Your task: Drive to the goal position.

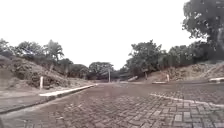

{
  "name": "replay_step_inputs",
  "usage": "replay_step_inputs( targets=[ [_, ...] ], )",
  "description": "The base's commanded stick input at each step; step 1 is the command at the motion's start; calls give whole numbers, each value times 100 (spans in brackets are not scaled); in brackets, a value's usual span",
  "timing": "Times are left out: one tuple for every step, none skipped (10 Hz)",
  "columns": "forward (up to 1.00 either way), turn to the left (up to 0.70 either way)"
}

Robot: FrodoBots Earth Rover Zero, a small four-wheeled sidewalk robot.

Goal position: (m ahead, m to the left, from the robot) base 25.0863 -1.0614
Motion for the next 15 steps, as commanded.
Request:
replay_step_inputs(
  targets=[
    [100,0],
    [100,0],
    [100,0],
    [100,0],
    [100,0],
    [100,0],
    [100,0],
    [100,0],
    [100,0],
    [100,0],
    [100,0],
    [100,0],
    [100,0],
    [100,0],
    [100,0]
  ],
)
